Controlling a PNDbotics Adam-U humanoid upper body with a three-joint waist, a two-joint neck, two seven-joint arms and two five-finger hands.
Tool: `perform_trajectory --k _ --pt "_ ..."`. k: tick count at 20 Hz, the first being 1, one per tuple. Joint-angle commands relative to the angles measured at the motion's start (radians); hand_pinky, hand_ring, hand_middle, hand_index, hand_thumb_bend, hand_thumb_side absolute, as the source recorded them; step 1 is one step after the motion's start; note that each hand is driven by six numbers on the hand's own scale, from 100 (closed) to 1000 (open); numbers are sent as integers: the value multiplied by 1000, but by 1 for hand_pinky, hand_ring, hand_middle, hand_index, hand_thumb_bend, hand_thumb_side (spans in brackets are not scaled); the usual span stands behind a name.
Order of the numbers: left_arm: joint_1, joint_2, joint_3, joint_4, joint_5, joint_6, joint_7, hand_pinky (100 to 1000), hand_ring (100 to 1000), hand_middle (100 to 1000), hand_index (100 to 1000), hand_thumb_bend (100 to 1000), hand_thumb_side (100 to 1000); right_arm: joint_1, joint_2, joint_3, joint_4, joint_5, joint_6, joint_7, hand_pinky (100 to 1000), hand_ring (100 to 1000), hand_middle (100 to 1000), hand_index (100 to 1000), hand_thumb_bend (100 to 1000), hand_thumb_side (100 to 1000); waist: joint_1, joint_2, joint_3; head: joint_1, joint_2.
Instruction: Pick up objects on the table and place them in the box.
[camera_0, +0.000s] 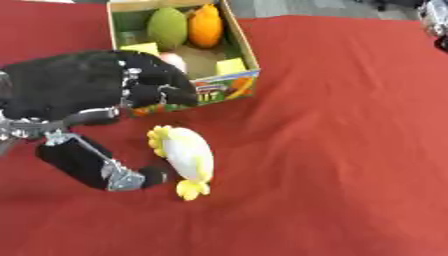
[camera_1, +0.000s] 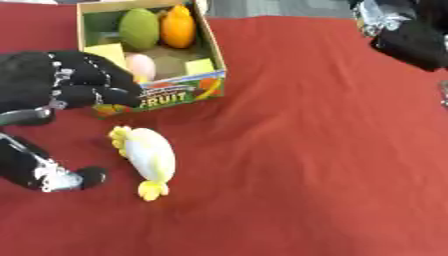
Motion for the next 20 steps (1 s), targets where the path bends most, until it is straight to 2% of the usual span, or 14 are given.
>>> perform_trajectory --k 1,3,11,16,20 --pt "0 29 -3 -29 -8 10 -53 926 917 864 950 427 584 -6 -38 -11 -15 6 -1 1 915 883 592 833 100 473 16 -24 0 -5 -12" --pt "5 25 -4 -30 -26 9 -86 928 921 873 952 456 544 -5 -37 -12 -15 6 -1 2 915 883 592 833 100 471 15 -24 2 -6 -12" --pt "19 -5 7 -30 -97 21 -213 929 929 897 961 415 470 7 -32 -13 -15 8 0 3 916 884 590 833 100 474 14 -23 8 -10 -15" --pt "13 -29 30 -30 -163 38 -207 934 942 909 967 386 402 18 -30 -14 -15 10 4 5 917 885 589 833 100 475 16 -22 15 -16 -15" --pt "4 -52 24 -30 -228 32 -192 935 944 911 967 384 395 24 -28 -15 -15 11 7 6 918 885 588 832 100 477 17 -23 19 -11 -9"
